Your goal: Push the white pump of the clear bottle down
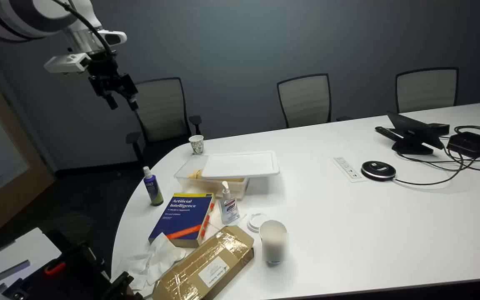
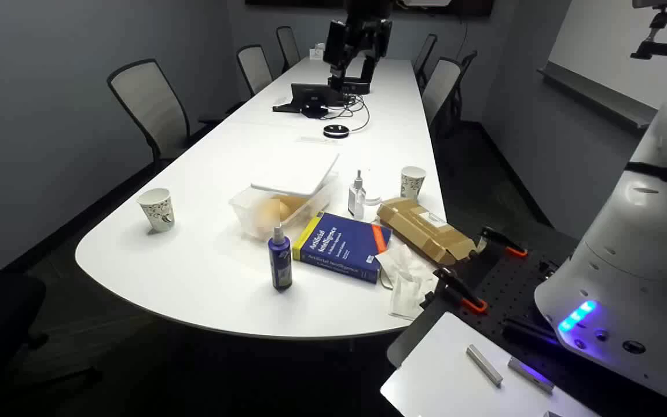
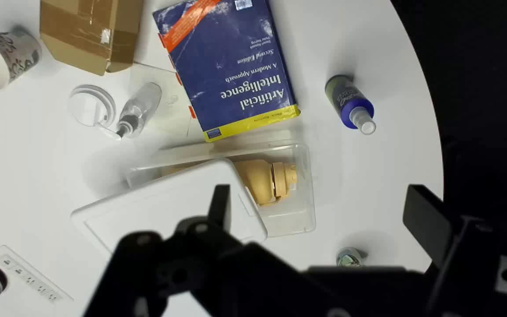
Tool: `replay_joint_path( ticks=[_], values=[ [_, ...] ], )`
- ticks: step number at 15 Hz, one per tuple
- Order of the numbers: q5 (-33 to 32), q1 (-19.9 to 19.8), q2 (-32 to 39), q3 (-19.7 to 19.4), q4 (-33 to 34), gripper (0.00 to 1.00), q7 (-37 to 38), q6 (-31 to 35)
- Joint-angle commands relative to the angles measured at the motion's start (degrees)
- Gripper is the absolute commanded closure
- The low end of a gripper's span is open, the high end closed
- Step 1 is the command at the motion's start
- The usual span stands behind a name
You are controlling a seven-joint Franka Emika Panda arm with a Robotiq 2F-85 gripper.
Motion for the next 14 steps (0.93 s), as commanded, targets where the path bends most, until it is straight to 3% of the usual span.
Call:
replay_joint_path(
  ticks=[1, 5, 14],
  values=[
    [-0.3, 0.7, 0.0, -0.6, 0.1, 0.00, 0.2, -0.1],
    [-0.3, 0.7, 0.0, -0.6, 0.1, 0.00, 0.2, -0.1],
    [-1.6, -5.8, 18.3, -3.0, 15.5, 0.00, 23.1, 5.2]
  ],
)
